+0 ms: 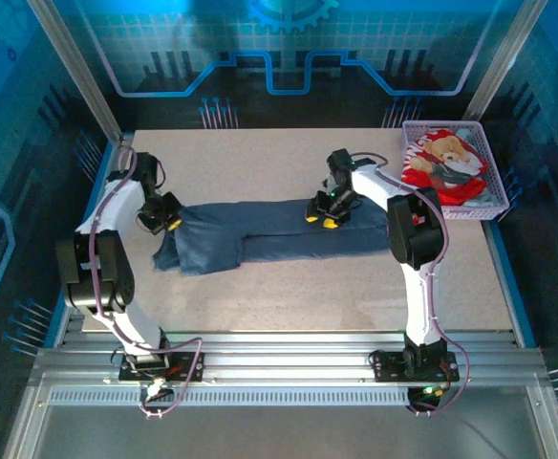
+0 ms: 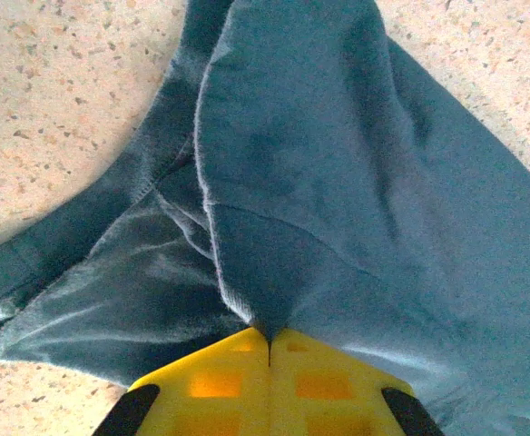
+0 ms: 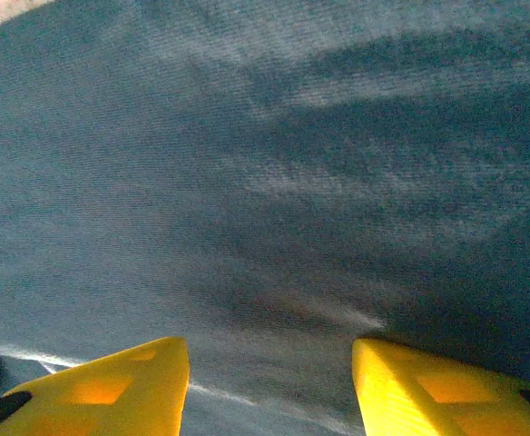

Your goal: Fold and stack the t-shirts

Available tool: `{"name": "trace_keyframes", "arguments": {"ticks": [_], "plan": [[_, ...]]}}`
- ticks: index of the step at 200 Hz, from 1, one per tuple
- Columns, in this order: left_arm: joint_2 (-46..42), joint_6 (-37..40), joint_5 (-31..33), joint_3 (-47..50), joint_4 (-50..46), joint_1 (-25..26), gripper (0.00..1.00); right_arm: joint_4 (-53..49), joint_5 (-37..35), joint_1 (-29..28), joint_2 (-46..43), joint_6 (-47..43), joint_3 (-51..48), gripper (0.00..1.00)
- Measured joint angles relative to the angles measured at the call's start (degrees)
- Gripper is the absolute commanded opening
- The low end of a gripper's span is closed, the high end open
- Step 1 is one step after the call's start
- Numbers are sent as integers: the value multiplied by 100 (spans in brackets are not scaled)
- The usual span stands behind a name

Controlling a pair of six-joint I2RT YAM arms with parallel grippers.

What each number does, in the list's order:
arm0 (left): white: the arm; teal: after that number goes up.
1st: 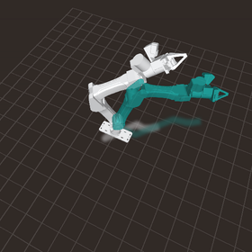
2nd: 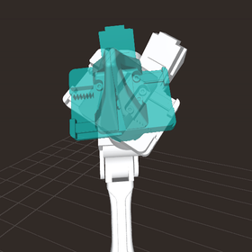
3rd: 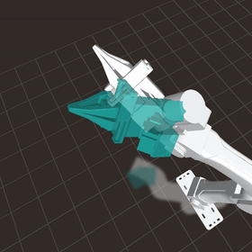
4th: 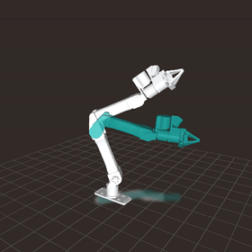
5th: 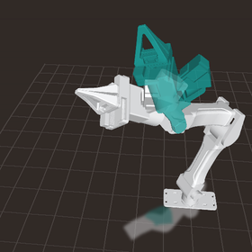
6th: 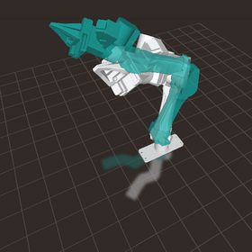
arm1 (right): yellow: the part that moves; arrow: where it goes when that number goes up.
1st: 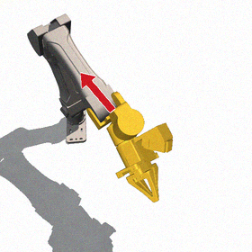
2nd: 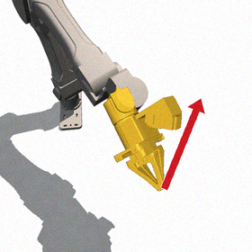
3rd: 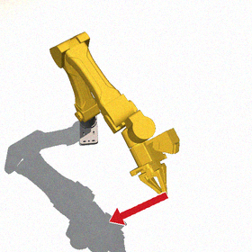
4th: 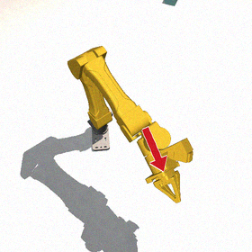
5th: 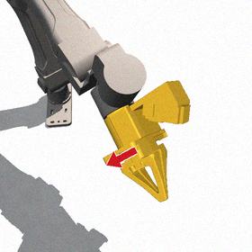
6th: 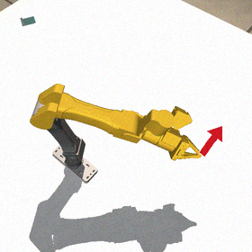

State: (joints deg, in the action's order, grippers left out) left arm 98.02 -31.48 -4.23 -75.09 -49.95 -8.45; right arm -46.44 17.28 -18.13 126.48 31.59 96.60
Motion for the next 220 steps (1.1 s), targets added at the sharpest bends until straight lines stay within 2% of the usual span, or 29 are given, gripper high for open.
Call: {"name": "trace_keyframes", "arguments": {"ticks": [110,201,220], "plan": [[1377,256,181,-2055,-1200,42,0,-94,-208,-72,31,-83,66,52],[2208,503,431,-3018,-1709,133,0,-114,-227,-85,44,-83,92,53],[2433,586,586,-3097,-1687,160,5,-103,-229,-94,37,-83,85,53]]}}
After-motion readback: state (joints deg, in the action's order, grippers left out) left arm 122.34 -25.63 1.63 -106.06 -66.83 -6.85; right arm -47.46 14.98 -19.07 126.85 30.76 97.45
